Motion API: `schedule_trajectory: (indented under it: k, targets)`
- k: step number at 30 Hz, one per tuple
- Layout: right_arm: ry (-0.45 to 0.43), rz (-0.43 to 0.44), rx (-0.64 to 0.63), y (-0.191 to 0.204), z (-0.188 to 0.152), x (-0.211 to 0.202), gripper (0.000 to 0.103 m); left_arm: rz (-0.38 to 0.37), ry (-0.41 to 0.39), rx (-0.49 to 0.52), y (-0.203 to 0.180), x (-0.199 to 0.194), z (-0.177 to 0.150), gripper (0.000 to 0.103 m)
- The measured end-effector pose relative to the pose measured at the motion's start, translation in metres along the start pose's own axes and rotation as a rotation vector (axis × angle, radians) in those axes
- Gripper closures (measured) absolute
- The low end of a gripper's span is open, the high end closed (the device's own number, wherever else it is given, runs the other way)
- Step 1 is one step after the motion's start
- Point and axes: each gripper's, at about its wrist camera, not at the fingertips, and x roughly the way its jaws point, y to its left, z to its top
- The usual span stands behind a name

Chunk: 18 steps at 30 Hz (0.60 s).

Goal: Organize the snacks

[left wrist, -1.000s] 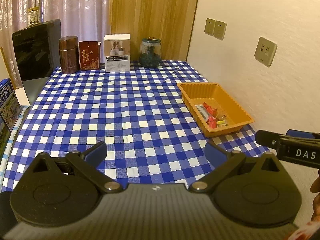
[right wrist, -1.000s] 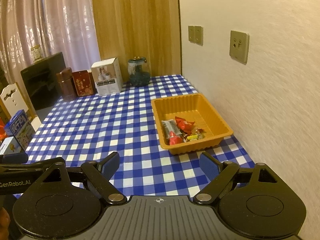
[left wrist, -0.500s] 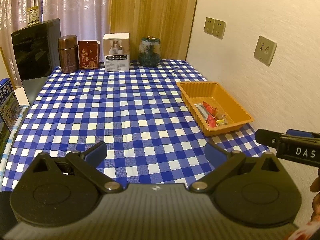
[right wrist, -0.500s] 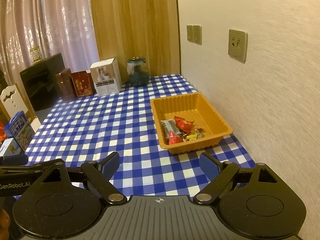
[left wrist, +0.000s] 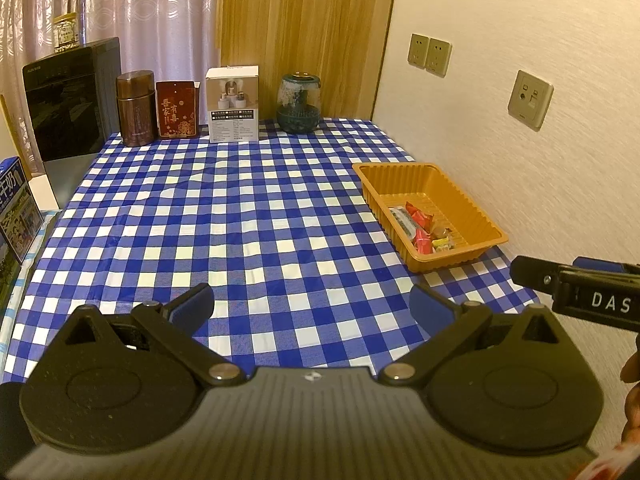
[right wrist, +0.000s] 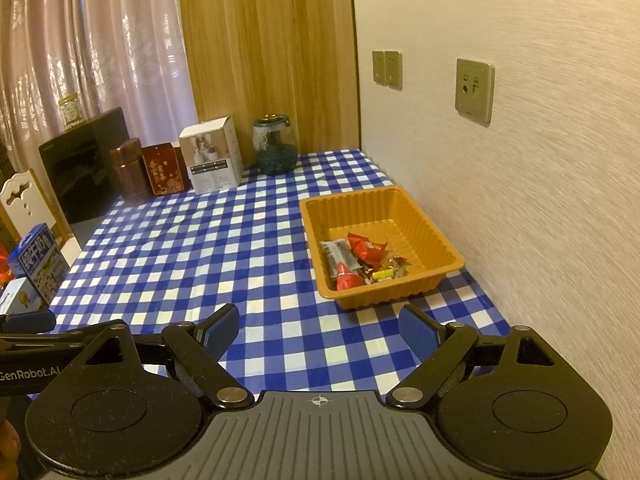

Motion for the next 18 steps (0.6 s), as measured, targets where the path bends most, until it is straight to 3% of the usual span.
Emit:
schedule_trajectory:
  k: [18]
  targets:
    - [0.000,0.000,0.004,-0.0017,-0.0001,0.0000,0.017,-0.003,0.003,0.001,0.0006,0.0006,-0.0017,0.000]
